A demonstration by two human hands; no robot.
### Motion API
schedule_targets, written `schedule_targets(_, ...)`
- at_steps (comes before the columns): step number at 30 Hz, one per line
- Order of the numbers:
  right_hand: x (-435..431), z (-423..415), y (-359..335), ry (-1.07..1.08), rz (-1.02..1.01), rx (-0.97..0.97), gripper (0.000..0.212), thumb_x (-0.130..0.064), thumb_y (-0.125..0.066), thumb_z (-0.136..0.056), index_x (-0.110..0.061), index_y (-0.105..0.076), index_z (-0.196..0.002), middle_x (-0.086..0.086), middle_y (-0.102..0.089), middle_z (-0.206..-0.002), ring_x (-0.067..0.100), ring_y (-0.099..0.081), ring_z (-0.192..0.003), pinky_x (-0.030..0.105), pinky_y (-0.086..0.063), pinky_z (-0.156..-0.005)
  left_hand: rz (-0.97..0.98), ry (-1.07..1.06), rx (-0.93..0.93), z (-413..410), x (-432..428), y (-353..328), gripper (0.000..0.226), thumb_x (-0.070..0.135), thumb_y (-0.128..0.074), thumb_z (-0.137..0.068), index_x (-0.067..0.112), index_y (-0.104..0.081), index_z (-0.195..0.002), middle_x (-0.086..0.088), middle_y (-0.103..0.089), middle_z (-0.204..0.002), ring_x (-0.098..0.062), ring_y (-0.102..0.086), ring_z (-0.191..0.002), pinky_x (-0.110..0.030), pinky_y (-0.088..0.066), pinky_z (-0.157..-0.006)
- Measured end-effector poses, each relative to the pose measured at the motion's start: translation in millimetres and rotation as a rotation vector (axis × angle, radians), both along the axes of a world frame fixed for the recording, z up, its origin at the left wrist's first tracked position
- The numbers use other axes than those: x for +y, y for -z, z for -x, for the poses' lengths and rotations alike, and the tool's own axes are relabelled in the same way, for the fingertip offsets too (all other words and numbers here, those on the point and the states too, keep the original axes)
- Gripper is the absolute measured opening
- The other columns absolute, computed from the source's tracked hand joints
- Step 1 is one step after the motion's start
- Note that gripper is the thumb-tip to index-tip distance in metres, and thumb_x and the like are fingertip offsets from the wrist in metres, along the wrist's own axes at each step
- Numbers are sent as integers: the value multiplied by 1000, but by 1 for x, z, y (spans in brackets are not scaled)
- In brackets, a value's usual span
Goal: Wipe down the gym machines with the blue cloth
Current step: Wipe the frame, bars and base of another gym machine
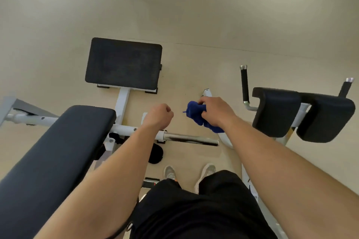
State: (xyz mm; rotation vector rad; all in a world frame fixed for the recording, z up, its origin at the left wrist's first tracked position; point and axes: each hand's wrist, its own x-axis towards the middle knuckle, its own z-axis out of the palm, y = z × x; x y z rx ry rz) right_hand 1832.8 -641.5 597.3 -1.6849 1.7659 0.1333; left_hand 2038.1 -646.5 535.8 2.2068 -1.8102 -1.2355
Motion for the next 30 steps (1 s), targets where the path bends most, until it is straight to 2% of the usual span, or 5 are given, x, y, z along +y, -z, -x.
schedule_targets(9,-75,-39,11,-391,-26,-33,38,-2,-52,-86,-27,-61,-113,6,-68,-97,22,-68,-80,41,-58,-78,17,-367,-19,-16,6,-3,24,26,-50,-97,15,-65,-113,-2,-66,-105,-17,-56,-89,-31,-42,-76)
schedule_targets(15,-105,-40,16,-730,-36,-44,35,-5,-50,-84,-28,-62,-108,2,-69,-87,10,-63,-67,28,-48,-57,-31,-688,-77,14,45,-4,25,31,-49,-95,19,-66,-108,0,-67,-103,-21,-62,-93,-36,-52,-82)
schedule_targets(20,-103,-44,24,-893,-102,-7,36,-3,-47,-85,-28,-59,-108,4,-71,-81,20,-70,-71,38,-59,-69,-49,-884,-21,44,91,10,19,32,-51,-96,22,-65,-104,-1,-66,-106,-18,-58,-90,-33,-49,-79)
schedule_targets(24,-88,-72,35,-1021,-96,-6,37,-5,-49,-88,-29,-59,-113,-1,-67,-78,12,-64,-66,28,-46,-53,-81,-1020,17,42,120,22,21,29,-50,-96,21,-65,-109,-3,-66,-112,-22,-60,-96,-35,-50,-82)
schedule_targets(30,-51,-98,45,-1192,-140,35,35,-10,-54,-91,-33,-56,-117,3,-67,-91,19,-66,-77,34,-58,-64,-5,-1177,194,46,140,50,42,36,-65,-90,21,-55,-129,2,-63,-116,-17,-59,-104,-35,-50,-90)
